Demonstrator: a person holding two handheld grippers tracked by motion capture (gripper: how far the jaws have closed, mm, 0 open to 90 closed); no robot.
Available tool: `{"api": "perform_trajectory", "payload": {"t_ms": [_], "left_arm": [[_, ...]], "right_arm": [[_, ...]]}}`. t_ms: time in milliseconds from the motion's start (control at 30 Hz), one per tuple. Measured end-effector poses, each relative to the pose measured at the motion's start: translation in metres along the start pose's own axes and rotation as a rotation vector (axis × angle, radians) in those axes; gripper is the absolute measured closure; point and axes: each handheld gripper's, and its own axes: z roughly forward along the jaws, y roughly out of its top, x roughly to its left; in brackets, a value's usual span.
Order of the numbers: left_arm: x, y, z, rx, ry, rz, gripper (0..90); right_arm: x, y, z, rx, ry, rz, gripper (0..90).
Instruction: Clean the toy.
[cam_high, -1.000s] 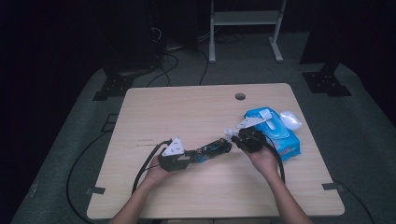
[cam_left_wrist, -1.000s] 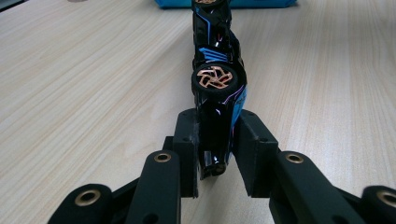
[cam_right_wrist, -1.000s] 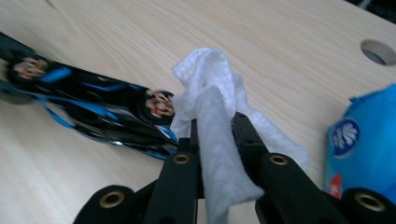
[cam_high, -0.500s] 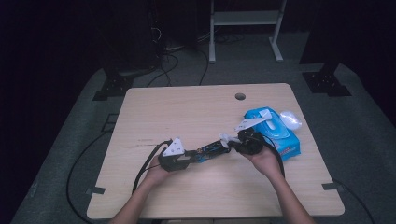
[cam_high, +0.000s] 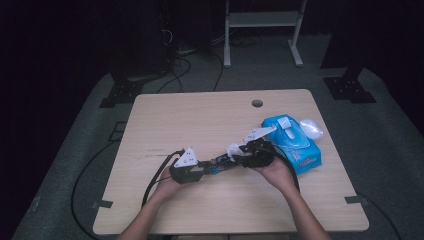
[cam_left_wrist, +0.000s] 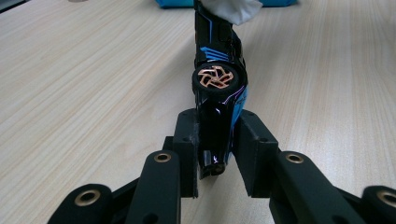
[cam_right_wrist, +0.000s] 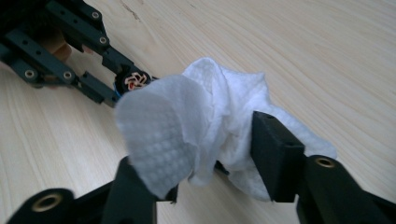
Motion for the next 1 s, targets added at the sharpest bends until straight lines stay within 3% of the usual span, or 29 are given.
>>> {"api": "perform_trajectory", "payload": {"t_ms": [200, 367, 467, 567, 600, 667, 700, 767, 867, 900, 933, 1000], "left_arm": [[0.0, 0.0, 0.0, 0.003, 0.002, 0.008, 71.0], [0.0, 0.0, 0.0, 0.0, 0.0, 0.002, 70.7], [0.0, 0.0, 0.0, 0.001, 0.0, 0.002, 70.7], [0.0, 0.001, 0.0, 0.005, 0.003, 0.007, 70.8], [0.001, 0.0, 0.0, 0.001, 0.004, 0.001, 70.8], [0.001, 0.0, 0.0, 0.003, 0.003, 0.003, 70.8], [0.001, 0.0, 0.0, 0.003, 0.003, 0.003, 70.8], [0.001, 0.0, 0.001, 0.004, 0.001, 0.002, 70.9], [0.0, 0.001, 0.002, 0.003, -0.003, -0.002, 70.8], [0.0, 0.001, 0.002, 0.0, -0.004, -0.003, 70.9], [0.0, 0.001, 0.003, -0.001, -0.005, -0.005, 70.9], [-0.001, 0.001, 0.003, -0.001, -0.004, -0.003, 71.0]], "right_arm": [[0.002, 0.008, 0.017, -0.009, 0.033, 0.033, 53.4], [0.003, 0.008, 0.026, -0.017, 0.002, 0.053, 69.9], [0.005, 0.007, 0.027, -0.029, -0.009, 0.037, 77.8], [0.006, 0.006, 0.023, -0.023, -0.015, 0.016, 80.1], [0.003, 0.004, 0.016, -0.026, -0.045, 0.003, 80.4], [0.001, 0.003, 0.013, -0.019, -0.059, -0.002, 80.4], [-0.003, -0.001, 0.008, -0.012, -0.095, 0.009, 80.6], [-0.01, -0.008, 0.002, -0.009, -0.11, 0.041, 80.8], [-0.006, -0.009, 0.002, -0.01, -0.111, 0.031, 80.9], [0.007, -0.004, 0.009, -0.008, -0.081, -0.013, 81.0], [0.007, -0.004, 0.009, -0.008, -0.081, -0.013, 81.0], [0.023, 0.003, 0.018, -0.009, -0.04, -0.044, 81.0]]}}
